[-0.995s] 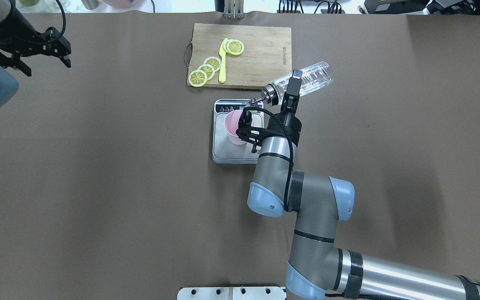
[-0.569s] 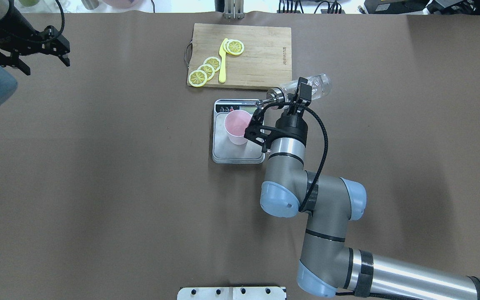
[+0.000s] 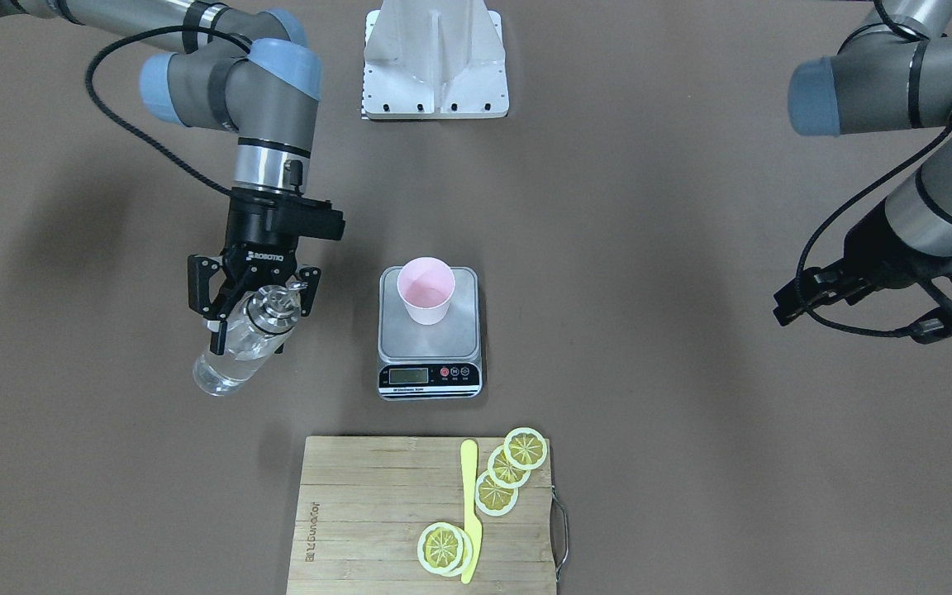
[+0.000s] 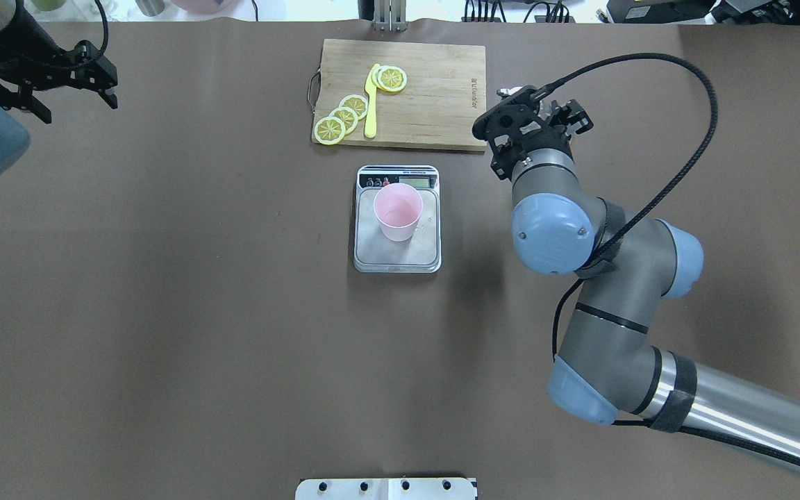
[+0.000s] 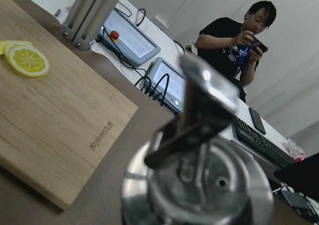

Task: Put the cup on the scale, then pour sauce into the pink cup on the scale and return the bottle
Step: 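Turn the bottle upright and carry it away from the cup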

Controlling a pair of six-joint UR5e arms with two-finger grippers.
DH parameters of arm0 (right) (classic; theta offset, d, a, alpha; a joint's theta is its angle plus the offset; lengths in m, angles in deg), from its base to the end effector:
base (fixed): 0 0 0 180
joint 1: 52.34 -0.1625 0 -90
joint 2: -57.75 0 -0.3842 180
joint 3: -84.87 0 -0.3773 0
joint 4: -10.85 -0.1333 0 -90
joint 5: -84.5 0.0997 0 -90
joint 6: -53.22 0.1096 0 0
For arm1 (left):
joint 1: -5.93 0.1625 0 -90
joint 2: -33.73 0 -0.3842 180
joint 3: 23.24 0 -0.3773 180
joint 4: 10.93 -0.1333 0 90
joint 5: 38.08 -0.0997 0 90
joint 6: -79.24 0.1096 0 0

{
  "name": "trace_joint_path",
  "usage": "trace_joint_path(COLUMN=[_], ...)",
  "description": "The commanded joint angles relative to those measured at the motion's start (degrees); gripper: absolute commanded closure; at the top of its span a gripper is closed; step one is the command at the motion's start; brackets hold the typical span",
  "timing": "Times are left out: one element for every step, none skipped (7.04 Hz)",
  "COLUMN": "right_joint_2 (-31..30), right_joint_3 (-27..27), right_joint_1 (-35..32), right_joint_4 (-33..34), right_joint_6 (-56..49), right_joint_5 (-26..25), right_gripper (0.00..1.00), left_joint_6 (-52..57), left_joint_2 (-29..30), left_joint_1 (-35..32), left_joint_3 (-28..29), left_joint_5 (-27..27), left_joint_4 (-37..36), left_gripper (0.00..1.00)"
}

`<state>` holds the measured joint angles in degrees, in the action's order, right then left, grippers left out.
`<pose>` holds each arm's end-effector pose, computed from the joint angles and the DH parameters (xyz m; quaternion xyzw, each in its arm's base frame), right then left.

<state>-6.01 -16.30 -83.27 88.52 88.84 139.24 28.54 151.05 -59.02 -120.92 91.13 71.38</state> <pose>-0.4156 -0.4782 0.2596 0.4737 -0.1086 -0.0510 0.8725 0.2015 -0.5824 0.3171 -0.0246 0.3939 -0.1260 0.9101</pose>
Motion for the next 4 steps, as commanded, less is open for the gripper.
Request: trace_joint_path(right_joint_2=[-3.90,-5.74,-6.62,-7.24], right_joint_3=[-2.35,-3.93,-3.68,-3.24], right_joint_1=[-2.45,-2.55,-2.55,-2.47], right_joint_4=[-0.42,-1.90,-6.61,-8.31], right_joint_6=[15.98,24.84,29.81,33.07], right_joint_5=[9.19,10.64,11.52,11.79], right_gripper=[1.00,1.00,1.00,1.00], left_joint_6=[-0.01,-0.01,-0.01,-0.01], left_joint_2=[0.28,0.28,0.28,0.28], left_joint_1=[0.00,0.00,0.00,0.00], left_joint_3=[-0.31,-0.40,-0.40,-0.32], left_joint_5=[-0.01,-0.01,-0.19,-0.36], left_joint_4=[-0.13,-0.13,-0.13,-0.13], left_gripper=[0.01,0.01,0.01,0.01])
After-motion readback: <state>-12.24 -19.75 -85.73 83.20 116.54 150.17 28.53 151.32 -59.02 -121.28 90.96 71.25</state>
